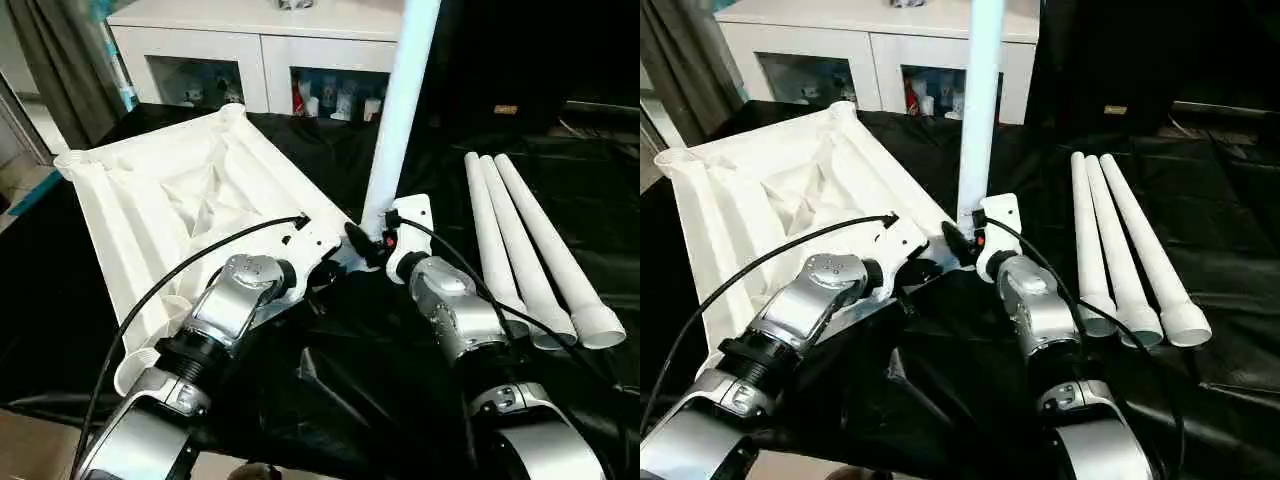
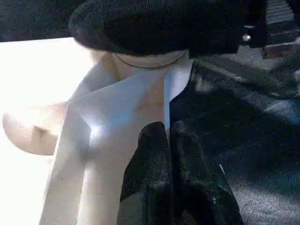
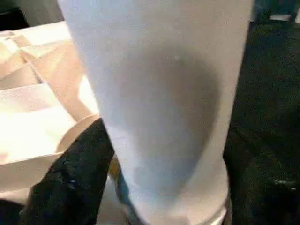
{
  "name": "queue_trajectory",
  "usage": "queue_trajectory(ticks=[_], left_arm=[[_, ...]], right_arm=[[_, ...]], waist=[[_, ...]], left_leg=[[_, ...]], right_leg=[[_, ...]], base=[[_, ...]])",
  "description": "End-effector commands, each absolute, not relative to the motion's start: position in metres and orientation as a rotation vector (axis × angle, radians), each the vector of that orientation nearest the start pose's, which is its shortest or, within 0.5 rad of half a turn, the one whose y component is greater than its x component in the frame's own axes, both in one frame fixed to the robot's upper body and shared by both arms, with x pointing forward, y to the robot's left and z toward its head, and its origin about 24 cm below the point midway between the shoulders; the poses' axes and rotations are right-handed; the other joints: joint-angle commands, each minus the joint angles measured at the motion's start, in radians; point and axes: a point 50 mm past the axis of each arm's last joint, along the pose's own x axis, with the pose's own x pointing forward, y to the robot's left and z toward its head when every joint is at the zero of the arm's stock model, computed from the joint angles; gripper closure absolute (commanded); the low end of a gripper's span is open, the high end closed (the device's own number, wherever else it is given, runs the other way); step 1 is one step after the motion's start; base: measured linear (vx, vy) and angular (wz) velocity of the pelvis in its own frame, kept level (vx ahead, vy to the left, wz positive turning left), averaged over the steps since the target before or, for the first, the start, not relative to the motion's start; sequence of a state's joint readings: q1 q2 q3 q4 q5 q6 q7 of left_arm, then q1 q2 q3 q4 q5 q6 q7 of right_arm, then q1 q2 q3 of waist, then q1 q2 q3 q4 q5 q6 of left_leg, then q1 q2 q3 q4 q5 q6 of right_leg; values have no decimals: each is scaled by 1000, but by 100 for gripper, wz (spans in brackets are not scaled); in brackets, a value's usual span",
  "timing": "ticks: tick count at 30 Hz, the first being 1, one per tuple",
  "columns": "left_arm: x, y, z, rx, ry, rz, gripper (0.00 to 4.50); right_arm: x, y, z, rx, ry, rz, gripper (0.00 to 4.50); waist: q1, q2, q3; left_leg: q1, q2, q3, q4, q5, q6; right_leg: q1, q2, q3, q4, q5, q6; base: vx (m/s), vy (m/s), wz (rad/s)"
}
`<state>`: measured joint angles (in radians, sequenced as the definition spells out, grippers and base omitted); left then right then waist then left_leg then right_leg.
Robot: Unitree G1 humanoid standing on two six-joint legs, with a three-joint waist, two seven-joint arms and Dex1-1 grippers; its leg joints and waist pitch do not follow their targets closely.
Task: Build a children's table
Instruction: Rotate leg to tighten
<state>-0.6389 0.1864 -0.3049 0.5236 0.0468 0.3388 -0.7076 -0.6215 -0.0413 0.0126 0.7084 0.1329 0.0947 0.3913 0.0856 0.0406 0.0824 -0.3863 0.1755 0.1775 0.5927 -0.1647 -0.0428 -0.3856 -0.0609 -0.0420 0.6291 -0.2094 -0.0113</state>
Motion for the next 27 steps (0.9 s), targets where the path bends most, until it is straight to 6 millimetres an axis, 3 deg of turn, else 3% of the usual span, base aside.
queue_trajectory(ticks=[1,5,10,15,22,27], left_arm=[[333,70,72,374,286,-1022,450],[323,78,71,399,284,-1126,450],[304,92,69,422,289,-1284,450],[295,98,72,401,285,-1351,450],[289,108,70,415,313,-1366,450],[289,110,69,418,320,-1359,450]], right_arm=[[341,-80,39,54,266,651,93],[334,-92,46,4,243,802,93],[320,-115,54,-73,241,1003,93],[313,-128,60,-96,258,1100,93],[306,-135,61,-126,280,1162,130],[302,-130,60,-110,289,1187,167]], waist=[[-1,-11,-70],[3,-14,-74],[8,-7,-79],[10,-11,-84],[9,-13,-75],[10,-13,-79]], left_leg=[[17,51,-22,-74,-233,24],[12,53,-21,-70,-186,46],[14,57,-20,-65,-139,75],[8,57,-16,-57,-93,106],[9,56,-16,-63,-158,81],[8,55,-15,-60,-127,83]], right_leg=[[33,-88,46,-92,-226,-208],[38,-88,46,-84,-155,-212],[37,-83,42,-71,-44,-247],[36,-81,41,-61,29,-271],[31,-83,42,-75,-105,-251],[32,-81,42,-70,-61,-253]], base=[[0,0,0],[0,0,0],[0,0,0],[0,0,0],[0,0,0],[0,0,0]])
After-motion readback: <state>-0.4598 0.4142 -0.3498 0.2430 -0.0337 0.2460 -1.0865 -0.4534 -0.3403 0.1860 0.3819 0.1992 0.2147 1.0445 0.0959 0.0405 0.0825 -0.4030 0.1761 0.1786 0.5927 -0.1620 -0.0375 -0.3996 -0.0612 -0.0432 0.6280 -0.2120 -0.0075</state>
